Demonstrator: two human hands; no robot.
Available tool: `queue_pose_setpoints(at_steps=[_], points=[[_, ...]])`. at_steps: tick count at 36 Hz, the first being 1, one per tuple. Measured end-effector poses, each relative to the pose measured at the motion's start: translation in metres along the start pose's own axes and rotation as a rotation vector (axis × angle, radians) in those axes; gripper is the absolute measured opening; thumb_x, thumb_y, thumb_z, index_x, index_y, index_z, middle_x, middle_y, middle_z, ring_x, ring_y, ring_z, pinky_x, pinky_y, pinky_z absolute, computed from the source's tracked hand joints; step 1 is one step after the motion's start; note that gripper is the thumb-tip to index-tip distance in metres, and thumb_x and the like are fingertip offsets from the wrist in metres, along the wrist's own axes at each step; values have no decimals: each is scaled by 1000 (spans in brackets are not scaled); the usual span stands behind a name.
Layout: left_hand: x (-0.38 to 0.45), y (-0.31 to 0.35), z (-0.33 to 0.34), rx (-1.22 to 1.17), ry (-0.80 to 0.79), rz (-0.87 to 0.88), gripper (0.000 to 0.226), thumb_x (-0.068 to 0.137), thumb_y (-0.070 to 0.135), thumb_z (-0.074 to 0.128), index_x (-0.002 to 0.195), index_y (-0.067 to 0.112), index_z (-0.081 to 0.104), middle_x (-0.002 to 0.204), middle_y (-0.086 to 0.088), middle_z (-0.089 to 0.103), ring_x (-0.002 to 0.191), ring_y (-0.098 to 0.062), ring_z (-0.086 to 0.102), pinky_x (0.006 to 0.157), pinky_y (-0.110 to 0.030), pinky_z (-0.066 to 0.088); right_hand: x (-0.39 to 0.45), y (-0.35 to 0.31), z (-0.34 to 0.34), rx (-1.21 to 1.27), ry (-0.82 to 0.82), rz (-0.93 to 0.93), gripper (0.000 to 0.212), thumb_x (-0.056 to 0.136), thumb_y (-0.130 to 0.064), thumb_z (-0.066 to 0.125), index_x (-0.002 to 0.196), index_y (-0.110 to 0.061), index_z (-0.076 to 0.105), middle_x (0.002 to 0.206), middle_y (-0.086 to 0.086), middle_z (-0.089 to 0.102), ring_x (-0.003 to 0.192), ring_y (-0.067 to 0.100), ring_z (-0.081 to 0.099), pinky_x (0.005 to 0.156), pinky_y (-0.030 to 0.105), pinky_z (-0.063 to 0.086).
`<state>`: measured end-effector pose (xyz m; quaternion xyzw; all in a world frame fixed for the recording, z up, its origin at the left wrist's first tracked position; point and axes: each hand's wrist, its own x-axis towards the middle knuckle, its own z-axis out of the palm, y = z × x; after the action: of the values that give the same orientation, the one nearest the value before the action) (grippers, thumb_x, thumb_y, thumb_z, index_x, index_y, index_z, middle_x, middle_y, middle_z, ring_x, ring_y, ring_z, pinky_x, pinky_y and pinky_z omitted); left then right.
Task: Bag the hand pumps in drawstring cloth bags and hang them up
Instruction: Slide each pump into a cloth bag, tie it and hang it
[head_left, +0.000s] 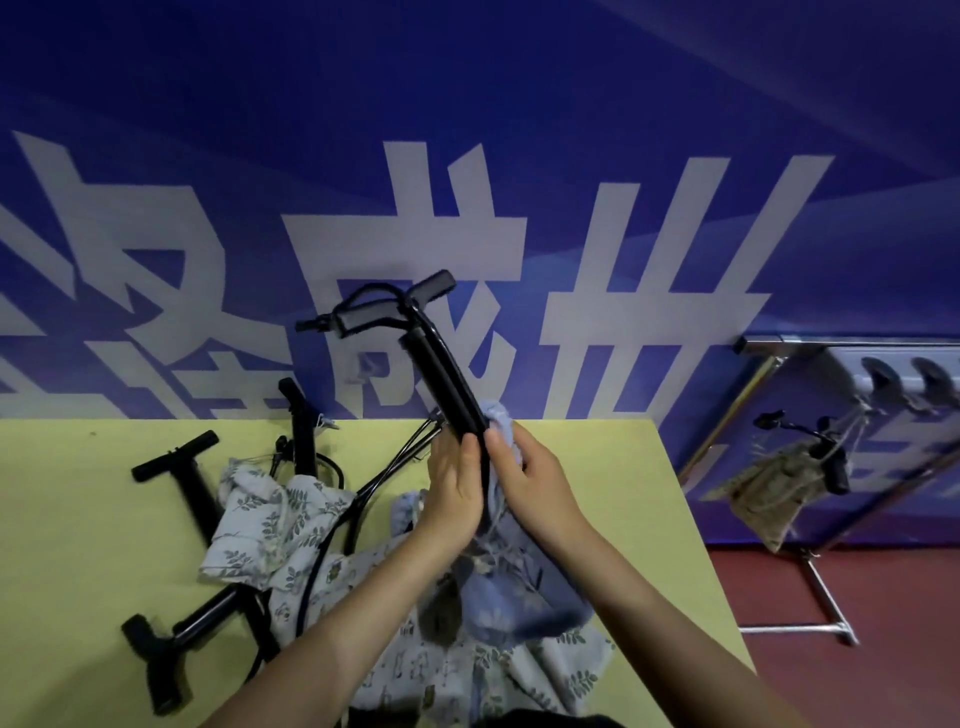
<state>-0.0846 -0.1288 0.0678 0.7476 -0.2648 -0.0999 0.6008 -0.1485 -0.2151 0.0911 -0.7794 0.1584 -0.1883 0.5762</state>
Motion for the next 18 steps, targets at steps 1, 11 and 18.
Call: queue_pose_setpoints(at_steps=[1,11,18], points=[[1,0,-1,-10,-9,-19,39,91,56,17,127,48,30,140,10,37,137,-9,29,116,-28,21,1,0,0,15,24,6,28,98,-39,49,119,-28,64,102,-11,71,95,-2,64,81,23,51],[19,-9,-23,46,24,-178,23,102,22,38,104,19,60,107,0,63,102,-9,58,82,-20,43,-9,9,-5,268,77,68,22,100,-18,50,115,-28,63,101,-7,72,95,3,67,76,15,49],[8,-27,-40,155,-305,-611,44,95,58,41,118,23,55,114,2,55,105,-18,55,89,-34,40,-4,7,-24,211,126,-11,31,99,-20,52,127,-10,59,108,-2,68,97,0,64,77,11,47]])
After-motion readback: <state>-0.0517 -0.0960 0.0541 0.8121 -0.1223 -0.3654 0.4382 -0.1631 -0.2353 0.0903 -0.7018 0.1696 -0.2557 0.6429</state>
